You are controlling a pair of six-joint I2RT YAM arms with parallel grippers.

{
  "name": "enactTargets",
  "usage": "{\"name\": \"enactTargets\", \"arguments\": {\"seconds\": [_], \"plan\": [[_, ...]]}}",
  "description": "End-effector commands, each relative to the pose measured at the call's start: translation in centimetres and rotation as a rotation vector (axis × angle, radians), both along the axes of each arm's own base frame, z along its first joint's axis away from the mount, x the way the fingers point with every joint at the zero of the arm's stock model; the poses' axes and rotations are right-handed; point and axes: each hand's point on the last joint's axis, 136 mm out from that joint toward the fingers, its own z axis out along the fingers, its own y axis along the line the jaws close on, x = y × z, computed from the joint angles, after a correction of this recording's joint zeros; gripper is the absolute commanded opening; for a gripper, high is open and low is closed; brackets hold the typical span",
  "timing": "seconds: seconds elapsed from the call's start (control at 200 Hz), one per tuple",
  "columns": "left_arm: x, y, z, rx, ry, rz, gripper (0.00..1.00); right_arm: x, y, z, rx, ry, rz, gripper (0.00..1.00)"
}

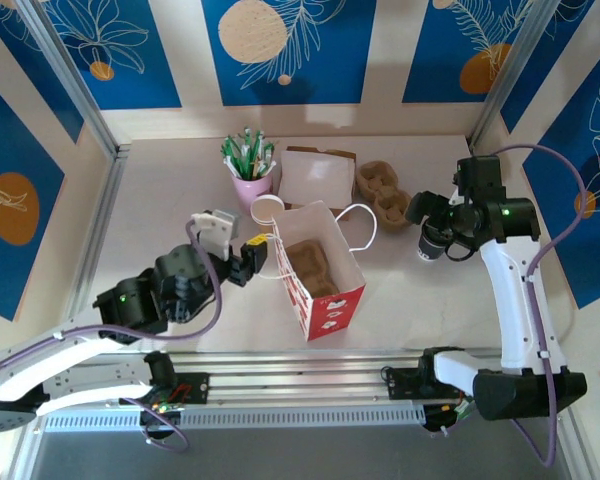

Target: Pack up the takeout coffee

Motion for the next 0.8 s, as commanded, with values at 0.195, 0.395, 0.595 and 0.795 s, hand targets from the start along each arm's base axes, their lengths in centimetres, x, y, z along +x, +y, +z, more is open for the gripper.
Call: {"name": "enactTargets", "arguments": {"seconds": [0.195,0.395,0.595,0.795], "plan": [[0.9,-0.7,-1.8,-0.054,0.172,-0.084,0.24,1.2,-2.5,-3.0,-0.17,0.078,-0.005,0.99],[0.9,-1.1,-2.0,-0.078,0.201,-0.109,0.03,2.0,-3.9,-3.8,-0.22,0.132,-0.03,0.99],[1.4,-1.4,-2.8,-0.092,0.238,-0.125,0.0,2.8,-4.6,-6.8,-0.197,0.232,-0.049,0.99],[2.9,-1.2,-3.3,-0.124,0.26,-0.127,0.0,2.7,-4.9,-7.8,-0.186,0.252,-0.046,0.99]]}}
